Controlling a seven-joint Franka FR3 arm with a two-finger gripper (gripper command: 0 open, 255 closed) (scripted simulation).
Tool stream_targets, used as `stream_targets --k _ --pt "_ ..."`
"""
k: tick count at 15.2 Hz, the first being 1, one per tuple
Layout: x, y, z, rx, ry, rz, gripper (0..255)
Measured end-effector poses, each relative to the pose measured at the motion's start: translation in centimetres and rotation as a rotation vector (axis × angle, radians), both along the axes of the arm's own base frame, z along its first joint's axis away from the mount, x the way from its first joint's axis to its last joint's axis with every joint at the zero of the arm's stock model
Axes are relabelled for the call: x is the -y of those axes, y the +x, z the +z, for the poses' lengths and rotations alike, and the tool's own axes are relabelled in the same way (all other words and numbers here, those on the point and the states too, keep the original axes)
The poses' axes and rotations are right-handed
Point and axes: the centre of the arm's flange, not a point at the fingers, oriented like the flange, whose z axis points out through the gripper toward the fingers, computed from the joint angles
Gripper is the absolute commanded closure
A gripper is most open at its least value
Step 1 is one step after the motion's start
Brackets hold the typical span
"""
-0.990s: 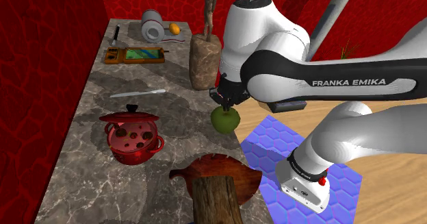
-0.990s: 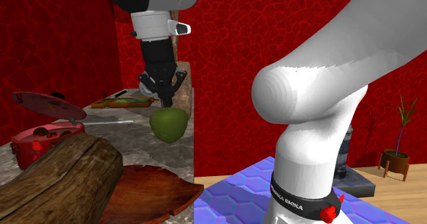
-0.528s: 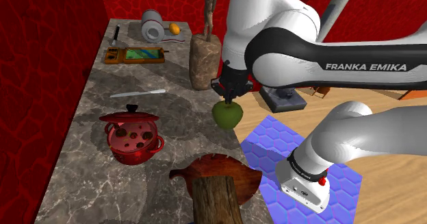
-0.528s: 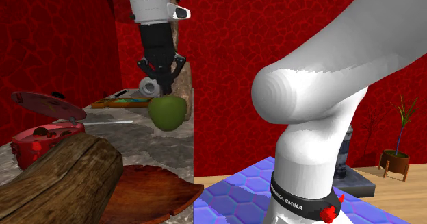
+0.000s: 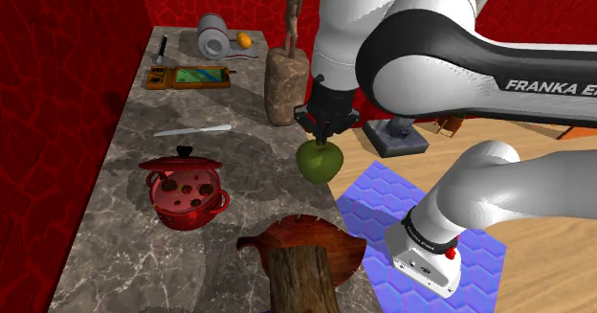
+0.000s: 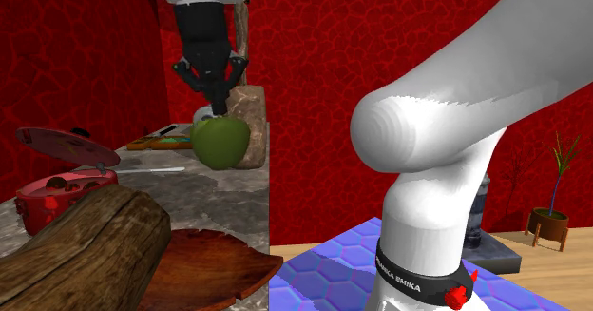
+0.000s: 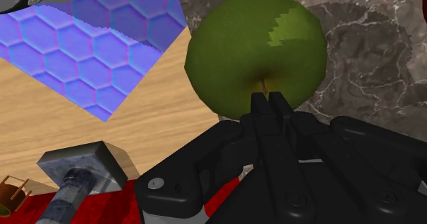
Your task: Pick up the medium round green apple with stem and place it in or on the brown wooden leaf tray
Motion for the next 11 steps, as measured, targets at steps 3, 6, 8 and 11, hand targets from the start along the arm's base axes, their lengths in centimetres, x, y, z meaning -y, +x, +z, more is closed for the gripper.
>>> stream_targets --k 3,6,8,11 --pt "-2.8 -2.1 1.4 0.000 0.000 0.001 255" --pt "-5.7 -4.7 2.7 0.000 0.000 0.000 255" --pt "-8.1 -6.1 3.5 -0.001 0.000 0.001 255" --pt "-10.8 -8.2 4.5 0.000 0.000 0.000 255"
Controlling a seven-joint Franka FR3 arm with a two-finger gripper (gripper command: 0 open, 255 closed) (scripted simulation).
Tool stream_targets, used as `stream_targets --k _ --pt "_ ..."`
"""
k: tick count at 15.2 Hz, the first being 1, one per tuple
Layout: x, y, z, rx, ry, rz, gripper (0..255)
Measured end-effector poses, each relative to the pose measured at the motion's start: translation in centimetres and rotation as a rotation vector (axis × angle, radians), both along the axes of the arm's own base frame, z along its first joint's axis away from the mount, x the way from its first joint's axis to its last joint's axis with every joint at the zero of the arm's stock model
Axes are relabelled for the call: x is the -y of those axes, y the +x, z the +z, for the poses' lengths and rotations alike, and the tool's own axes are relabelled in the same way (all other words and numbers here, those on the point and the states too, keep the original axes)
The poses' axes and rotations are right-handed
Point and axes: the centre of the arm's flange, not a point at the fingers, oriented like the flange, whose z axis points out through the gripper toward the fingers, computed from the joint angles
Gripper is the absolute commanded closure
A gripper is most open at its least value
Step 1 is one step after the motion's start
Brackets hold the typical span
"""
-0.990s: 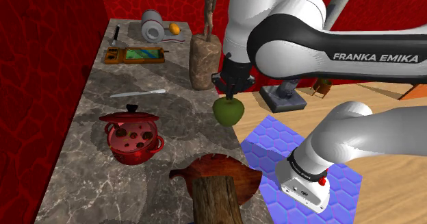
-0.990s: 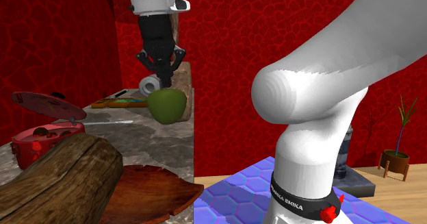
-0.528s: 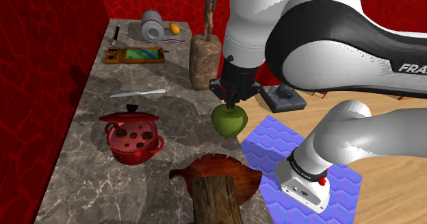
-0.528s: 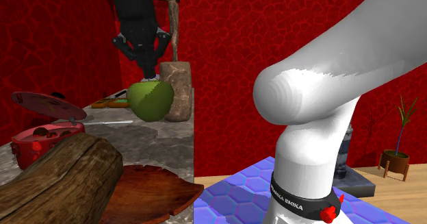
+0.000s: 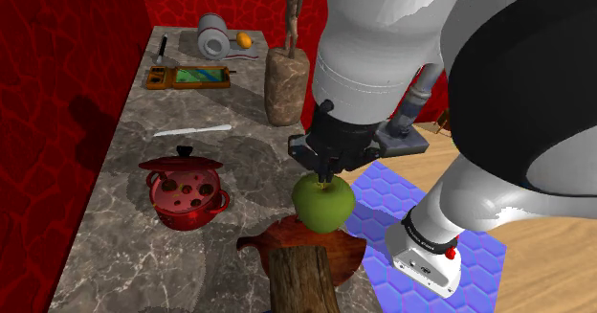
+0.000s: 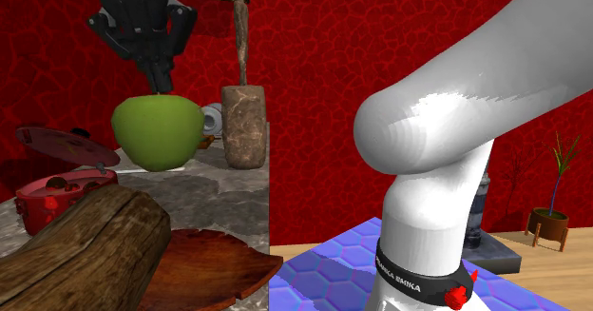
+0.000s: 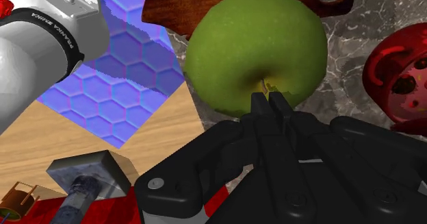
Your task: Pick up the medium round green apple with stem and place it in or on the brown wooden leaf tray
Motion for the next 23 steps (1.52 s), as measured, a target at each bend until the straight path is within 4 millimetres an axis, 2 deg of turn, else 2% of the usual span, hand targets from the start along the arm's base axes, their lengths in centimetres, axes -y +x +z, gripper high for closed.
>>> stream_targets --k 7,20,23 --pt "-0.7 -0.5 -3.1 -0.001 0.000 -0.001 255" --pt "-0.2 -0.2 -9.7 0.034 -0.047 0.011 255" --pt "-0.4 -0.3 -11.3 0.011 -0.008 0.000 255"
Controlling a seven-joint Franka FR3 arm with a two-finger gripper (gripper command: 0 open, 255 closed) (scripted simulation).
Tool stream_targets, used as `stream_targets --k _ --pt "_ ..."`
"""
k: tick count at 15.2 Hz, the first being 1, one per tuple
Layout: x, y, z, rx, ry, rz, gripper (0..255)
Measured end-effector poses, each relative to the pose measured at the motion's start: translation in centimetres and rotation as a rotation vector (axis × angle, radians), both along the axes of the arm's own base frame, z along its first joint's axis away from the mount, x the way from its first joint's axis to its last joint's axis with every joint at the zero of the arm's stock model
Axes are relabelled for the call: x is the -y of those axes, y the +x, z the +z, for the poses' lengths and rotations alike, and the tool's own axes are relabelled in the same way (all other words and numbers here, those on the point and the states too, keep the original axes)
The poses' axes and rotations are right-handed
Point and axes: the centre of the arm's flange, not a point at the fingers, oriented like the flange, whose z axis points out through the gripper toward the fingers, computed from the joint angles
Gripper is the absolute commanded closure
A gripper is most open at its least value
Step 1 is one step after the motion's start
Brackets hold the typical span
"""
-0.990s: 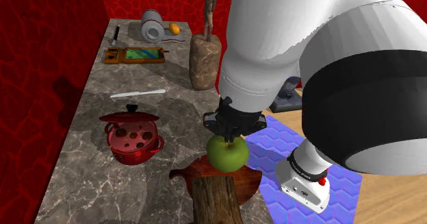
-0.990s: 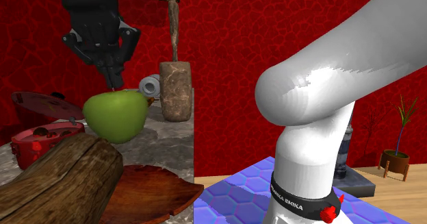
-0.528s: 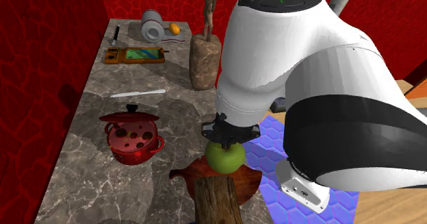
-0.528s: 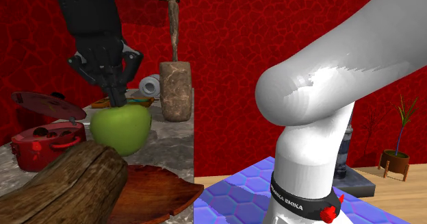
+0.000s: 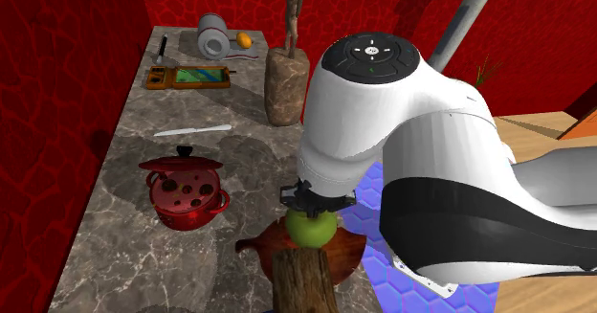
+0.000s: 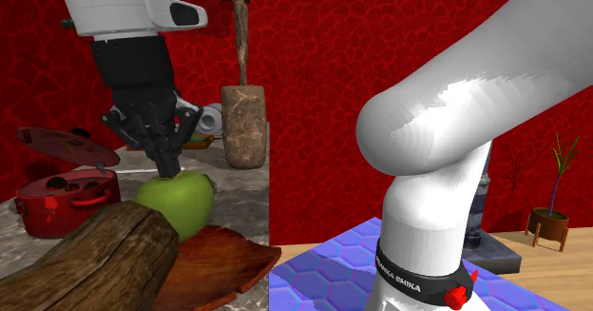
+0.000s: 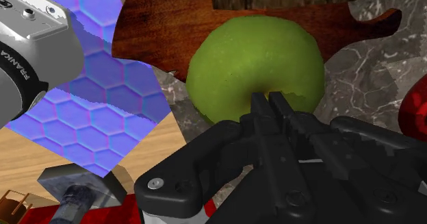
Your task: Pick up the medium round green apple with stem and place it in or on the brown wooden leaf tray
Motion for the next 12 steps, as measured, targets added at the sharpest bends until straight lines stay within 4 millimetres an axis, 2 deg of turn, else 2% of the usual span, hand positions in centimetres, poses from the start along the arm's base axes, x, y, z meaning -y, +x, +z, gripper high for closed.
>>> stream_targets --k 3,8,9,12 --pt "0.0 0.2 -1.3 0.001 -0.002 0.000 255" --pt "0.0 0.1 -1.4 -0.001 0.003 -0.003 255" --pt "0.0 0.1 -1.4 -0.001 0.002 -0.003 0" --pt "-0.3 -0.1 -1.6 -0.010 0.007 -0.001 0"
